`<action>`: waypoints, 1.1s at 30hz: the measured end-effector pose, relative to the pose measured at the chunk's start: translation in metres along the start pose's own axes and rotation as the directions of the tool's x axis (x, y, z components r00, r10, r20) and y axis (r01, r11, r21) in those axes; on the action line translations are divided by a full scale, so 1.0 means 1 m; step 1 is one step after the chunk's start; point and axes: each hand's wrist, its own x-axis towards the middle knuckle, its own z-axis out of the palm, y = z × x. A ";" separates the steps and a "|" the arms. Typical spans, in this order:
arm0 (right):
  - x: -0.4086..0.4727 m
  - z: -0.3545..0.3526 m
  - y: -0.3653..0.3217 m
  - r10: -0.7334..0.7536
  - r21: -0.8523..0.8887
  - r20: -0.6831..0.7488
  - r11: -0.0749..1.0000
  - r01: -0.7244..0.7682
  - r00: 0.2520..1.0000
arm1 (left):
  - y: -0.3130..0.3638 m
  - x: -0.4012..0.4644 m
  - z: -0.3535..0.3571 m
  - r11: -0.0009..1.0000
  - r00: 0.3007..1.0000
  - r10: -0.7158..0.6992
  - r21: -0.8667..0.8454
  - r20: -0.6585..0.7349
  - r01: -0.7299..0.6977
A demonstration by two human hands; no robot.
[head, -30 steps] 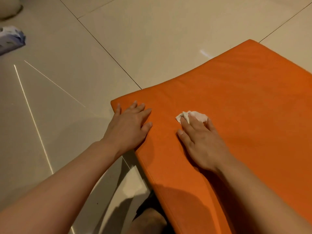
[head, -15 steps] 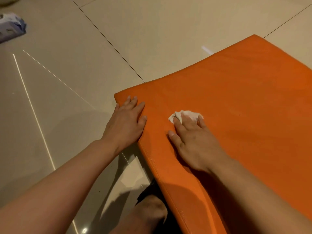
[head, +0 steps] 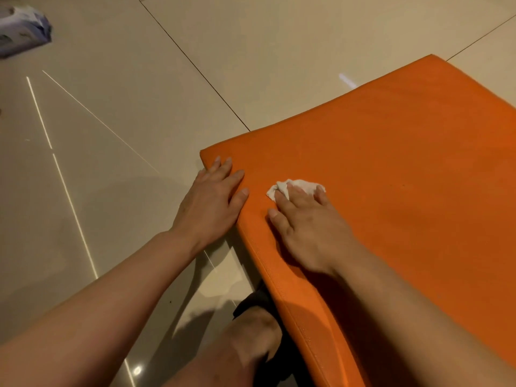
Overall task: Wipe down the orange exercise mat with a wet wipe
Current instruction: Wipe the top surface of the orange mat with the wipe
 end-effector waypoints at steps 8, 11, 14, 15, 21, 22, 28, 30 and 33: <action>0.063 -0.006 -0.006 0.055 -0.016 0.007 0.998 -0.055 0.998 | -0.012 -0.025 0.010 0.990 0.997 -0.063 -0.129 -0.036 0.058; 0.003 0.003 -0.013 -0.019 -0.016 -0.031 1.000 0.019 0.999 | -0.010 -0.027 0.012 0.985 0.996 -0.074 -0.160 -0.058 0.064; -0.016 0.007 -0.016 -0.044 -0.079 0.002 0.996 0.044 0.999 | -0.012 -0.028 0.014 0.987 0.996 -0.073 -0.150 -0.058 0.063; -0.007 0.006 -0.016 -0.038 -0.081 0.019 0.996 0.040 0.999 | -0.012 -0.030 0.016 0.988 0.996 -0.070 -0.140 -0.053 0.062; 0.047 0.002 -0.019 -0.010 -0.086 0.043 0.996 0.014 0.999 | -0.001 -0.040 0.029 0.971 0.992 -0.107 -0.220 -0.072 0.089; 0.036 0.003 -0.019 -0.029 -0.067 0.033 0.997 0.031 0.999 | -0.001 -0.040 0.029 0.970 0.991 -0.107 -0.227 -0.085 0.085; -0.051 0.006 -0.020 -0.152 -0.056 0.050 0.986 0.154 0.987 | -0.008 -0.042 0.023 0.970 0.991 -0.060 -0.242 -0.122 0.029; -0.031 0.004 -0.024 -0.127 -0.056 0.067 0.990 0.131 0.990 | -0.010 -0.044 0.024 0.976 0.988 -0.041 -0.219 -0.147 0.008; 0.016 0.008 -0.031 -0.080 -0.064 0.077 0.994 0.085 0.994 | -0.010 -0.051 0.031 0.973 0.988 -0.034 -0.231 -0.150 -0.001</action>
